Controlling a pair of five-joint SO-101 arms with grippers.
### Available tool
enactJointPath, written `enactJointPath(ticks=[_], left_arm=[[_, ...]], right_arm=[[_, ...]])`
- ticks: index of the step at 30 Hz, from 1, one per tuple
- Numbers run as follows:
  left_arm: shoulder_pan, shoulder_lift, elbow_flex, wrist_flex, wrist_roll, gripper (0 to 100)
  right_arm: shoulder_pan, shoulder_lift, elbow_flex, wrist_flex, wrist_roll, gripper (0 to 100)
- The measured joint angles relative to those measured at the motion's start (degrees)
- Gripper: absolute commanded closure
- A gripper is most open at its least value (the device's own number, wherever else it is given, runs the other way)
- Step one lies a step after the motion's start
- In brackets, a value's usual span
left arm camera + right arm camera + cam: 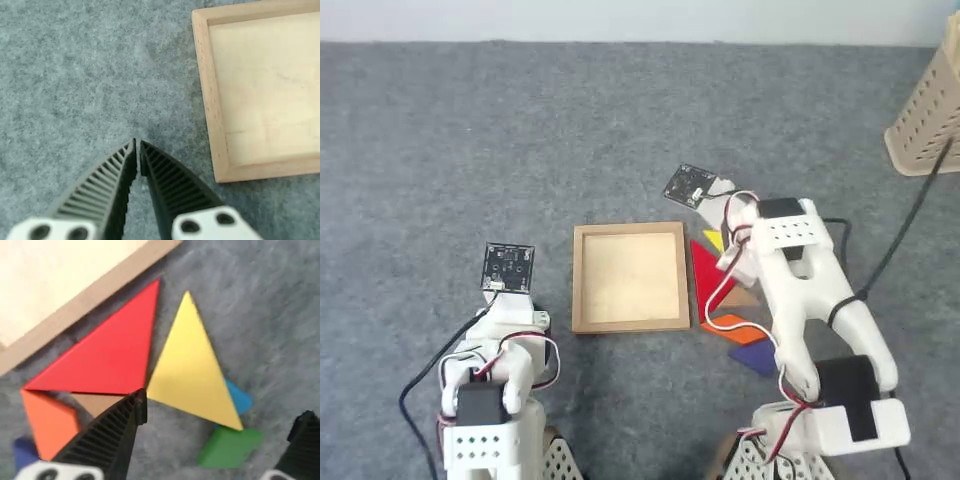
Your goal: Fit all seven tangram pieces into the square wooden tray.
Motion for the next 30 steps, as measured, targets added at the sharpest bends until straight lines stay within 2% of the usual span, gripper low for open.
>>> enactJointPath(ticks=[8, 15, 22, 25, 30], left_arm=[[0.0, 0.0, 0.0, 0.0, 0.0, 99], [0.0, 0.0, 0.0, 0.0, 0.0, 99], [0.0, 0.0, 0.0, 0.0, 0.0, 99], [0.0, 0.0, 0.0, 0.0, 0.0, 99], [0.0, 0.0, 0.0, 0.0, 0.0, 99]], right_arm=[[0.0, 3.7, -0.3, -2.5, 5.7, 56.7], [1.1, 10.4, -1.3, -5.9, 6.3, 57.9], [3.2, 11.2, -1.5, -6.2, 6.4, 78.0], [3.2, 11.1, -1.6, -6.2, 3.7, 85.1], [3.2, 11.1, -2.8, -6.6, -2.5, 87.5]])
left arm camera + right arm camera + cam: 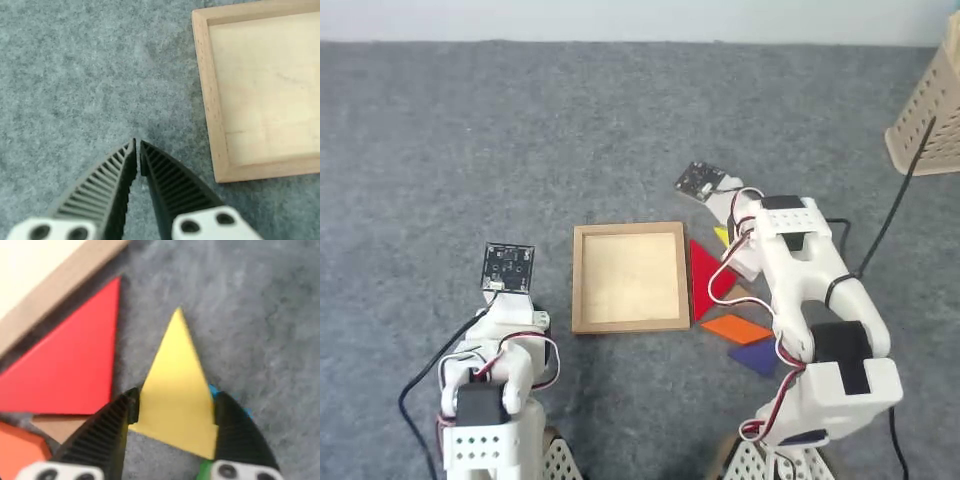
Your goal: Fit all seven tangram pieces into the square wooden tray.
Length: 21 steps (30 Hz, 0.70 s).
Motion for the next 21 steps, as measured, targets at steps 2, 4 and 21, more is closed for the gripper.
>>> enactJointPath(ticks=[2, 4, 21], left_arm=[[0.0, 0.0, 0.0, 0.0, 0.0, 99], [0.0, 0.0, 0.0, 0.0, 0.0, 99], [0.0, 0.0, 0.0, 0.0, 0.0, 99]], right_arm=[[0.0, 0.0, -0.1, 0.0, -2.6, 87.5], [0.0, -0.1, -0.1, 0.0, -5.7, 87.6], [6.7, -2.5, -5.6, 10.2, -23.1, 87.1]])
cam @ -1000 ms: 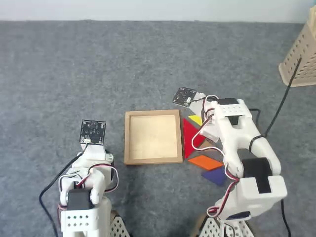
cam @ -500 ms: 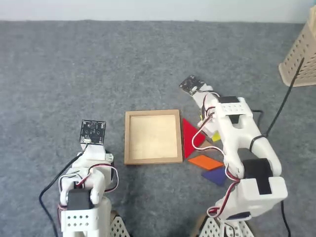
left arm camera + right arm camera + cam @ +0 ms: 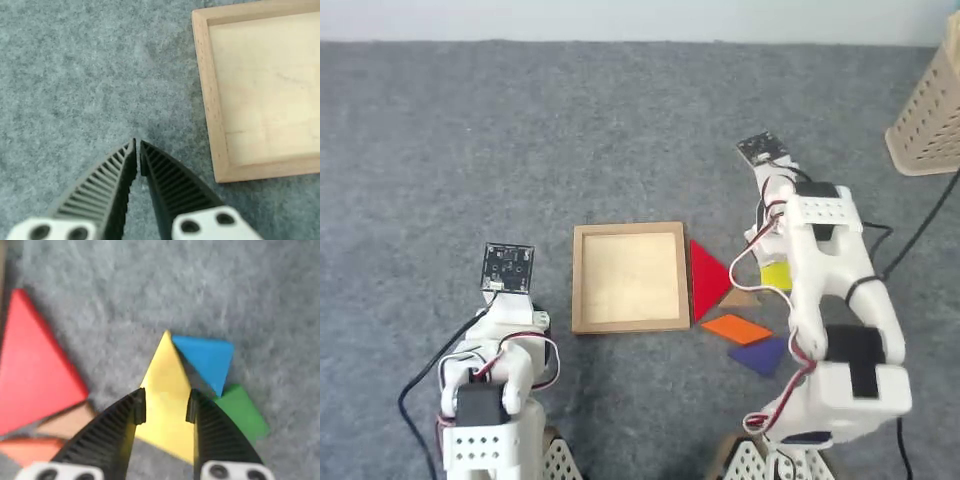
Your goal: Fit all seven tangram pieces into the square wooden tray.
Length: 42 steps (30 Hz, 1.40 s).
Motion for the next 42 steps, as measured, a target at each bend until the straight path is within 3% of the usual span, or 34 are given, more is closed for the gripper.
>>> enactJointPath(ticks=[3, 7, 18, 26, 42], left_arm=[[0.0, 0.0, 0.0, 0.0, 0.0, 99], [0.0, 0.0, 0.0, 0.0, 0.0, 99], [0.0, 0.0, 0.0, 0.0, 0.0, 99], [0.0, 0.0, 0.0, 0.0, 0.0, 99], [0.0, 0.0, 0.0, 0.0, 0.0, 99]], right_arm=[[-1.2, -5.8, 0.2, 2.5, 0.0, 86.8], [-3.4, -11.0, 4.6, 4.3, 7.7, 79.0], [-3.2, -4.0, 7.7, 1.5, 15.1, 73.9], [-2.8, -3.3, 7.7, 1.5, 15.6, 58.4], [-2.8, -2.5, 11.1, -0.2, 18.5, 58.2]])
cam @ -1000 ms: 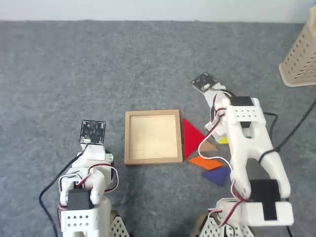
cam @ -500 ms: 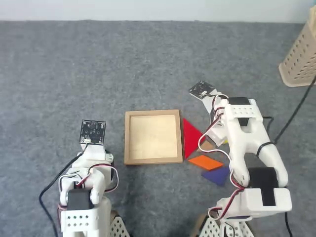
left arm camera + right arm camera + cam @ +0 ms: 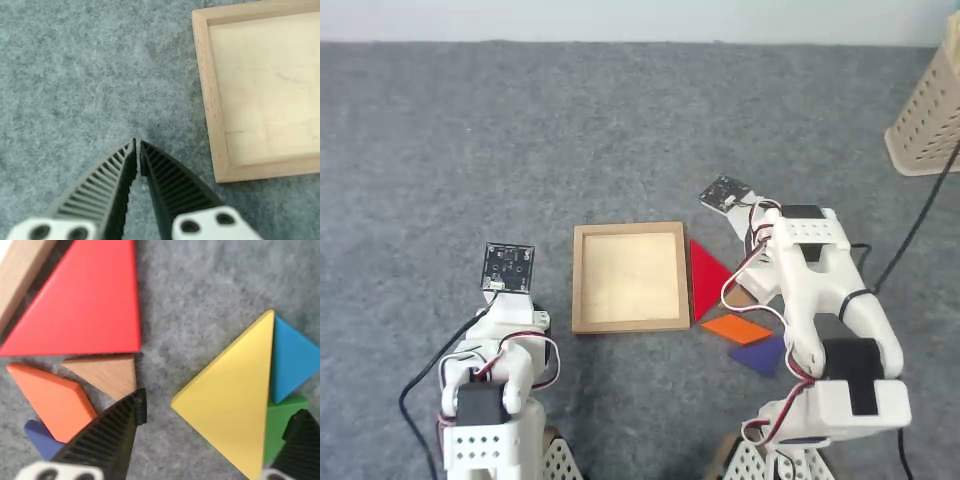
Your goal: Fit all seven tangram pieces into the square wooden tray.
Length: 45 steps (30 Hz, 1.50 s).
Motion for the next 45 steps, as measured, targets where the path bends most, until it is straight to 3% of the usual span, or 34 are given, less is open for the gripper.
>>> enactJointPath(ticks=[7, 15, 26, 31, 38, 45], left_arm=[[0.0, 0.0, 0.0, 0.0, 0.0, 99], [0.0, 0.0, 0.0, 0.0, 0.0, 99], [-0.1, 0.0, 0.0, 0.0, 0.0, 99], [0.0, 0.0, 0.0, 0.0, 0.0, 99], [0.0, 0.0, 0.0, 0.0, 0.0, 99], [0.0, 0.0, 0.0, 0.0, 0.0, 99]], right_arm=[[0.2, 3.8, -0.2, -1.1, 0.0, 58.6], [0.4, 3.7, -1.3, -1.5, -1.4, 75.4], [0.3, 3.8, -0.5, -1.5, -2.5, 76.4], [0.3, 3.8, -0.5, -1.6, -8.6, 76.4], [0.3, 3.8, -0.4, -1.8, -25.1, 76.6], [0.7, 3.8, -0.6, -1.9, -30.0, 83.5]])
